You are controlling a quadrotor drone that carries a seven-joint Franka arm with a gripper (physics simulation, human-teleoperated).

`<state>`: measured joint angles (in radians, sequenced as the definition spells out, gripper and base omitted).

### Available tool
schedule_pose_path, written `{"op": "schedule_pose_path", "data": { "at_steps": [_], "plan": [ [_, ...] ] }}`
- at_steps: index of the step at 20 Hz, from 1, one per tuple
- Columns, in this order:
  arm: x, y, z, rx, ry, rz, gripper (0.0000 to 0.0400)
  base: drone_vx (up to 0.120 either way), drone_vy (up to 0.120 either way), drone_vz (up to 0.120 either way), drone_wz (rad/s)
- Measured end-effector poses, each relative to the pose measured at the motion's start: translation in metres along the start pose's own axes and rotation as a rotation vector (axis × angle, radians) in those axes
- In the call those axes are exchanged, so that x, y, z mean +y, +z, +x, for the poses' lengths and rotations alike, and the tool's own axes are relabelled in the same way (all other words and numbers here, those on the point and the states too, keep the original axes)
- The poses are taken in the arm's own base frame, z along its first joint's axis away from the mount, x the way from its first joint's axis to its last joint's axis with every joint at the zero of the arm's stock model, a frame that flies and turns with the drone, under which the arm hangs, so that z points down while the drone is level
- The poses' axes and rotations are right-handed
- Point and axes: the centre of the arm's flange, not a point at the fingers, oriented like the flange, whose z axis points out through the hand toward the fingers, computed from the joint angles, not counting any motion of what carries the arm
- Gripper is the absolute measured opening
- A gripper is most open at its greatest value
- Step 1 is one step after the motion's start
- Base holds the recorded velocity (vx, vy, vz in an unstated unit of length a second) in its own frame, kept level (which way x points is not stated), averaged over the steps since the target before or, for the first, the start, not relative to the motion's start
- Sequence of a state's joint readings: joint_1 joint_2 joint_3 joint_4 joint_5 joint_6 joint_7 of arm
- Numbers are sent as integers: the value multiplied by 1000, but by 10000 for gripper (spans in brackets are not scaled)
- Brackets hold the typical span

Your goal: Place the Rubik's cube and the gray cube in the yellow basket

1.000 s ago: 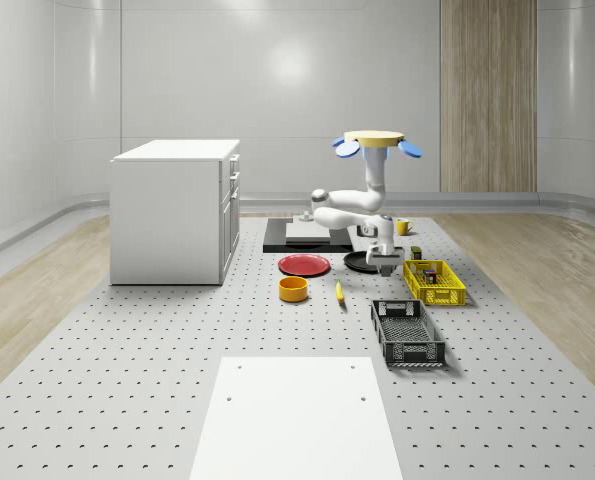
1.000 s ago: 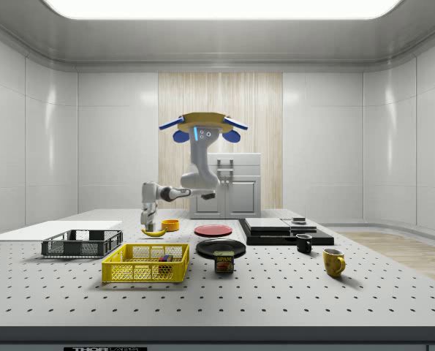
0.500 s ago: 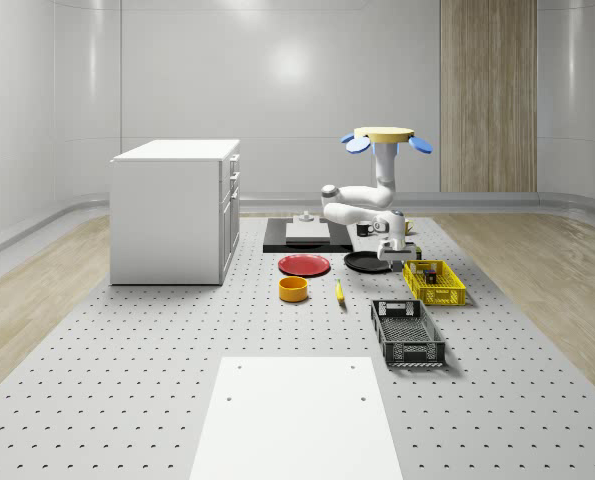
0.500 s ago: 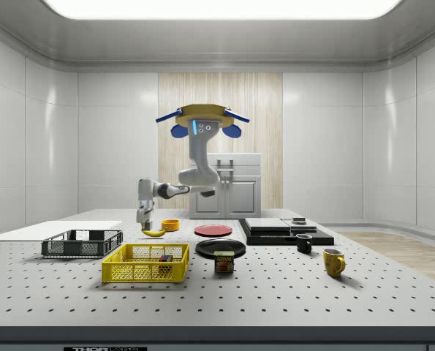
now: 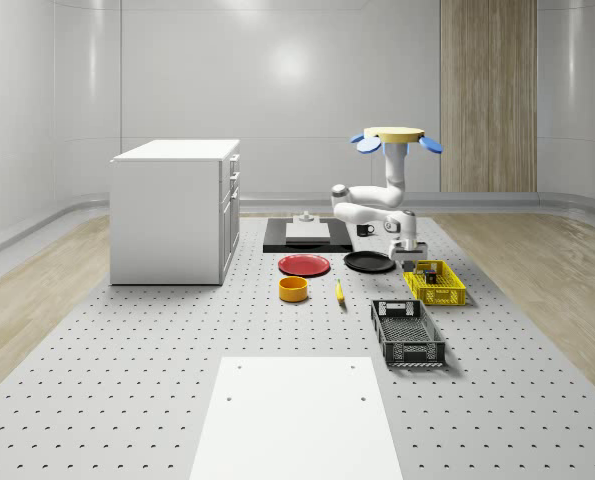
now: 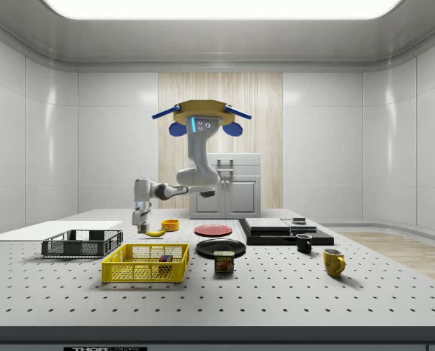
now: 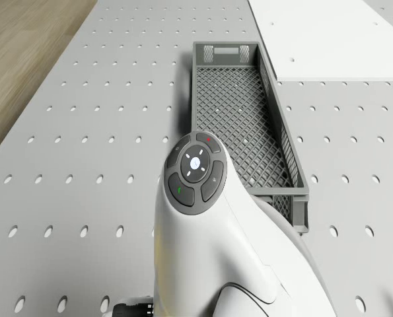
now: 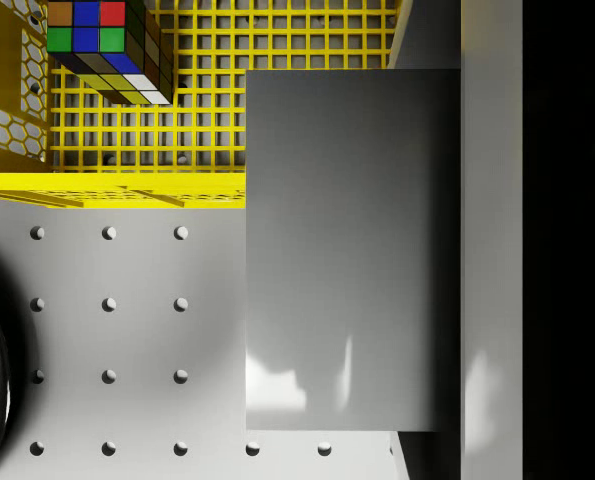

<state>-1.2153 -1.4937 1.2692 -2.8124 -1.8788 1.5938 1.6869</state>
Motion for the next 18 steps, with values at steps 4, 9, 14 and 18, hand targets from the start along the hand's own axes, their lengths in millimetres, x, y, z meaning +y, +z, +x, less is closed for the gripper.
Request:
{"op": "schedule_pose_path", "data": {
  "at_steps": [4,9,14,18],
  "plan": [
    [0,0,0,0,0,0,250,0,120,0,0],
    [0,0,0,0,0,0,250,0,120,0,0],
    [0,0,0,0,0,0,250,0,120,0,0],
    [0,0,0,0,0,0,250,0,120,-80,0]
  ]
}}
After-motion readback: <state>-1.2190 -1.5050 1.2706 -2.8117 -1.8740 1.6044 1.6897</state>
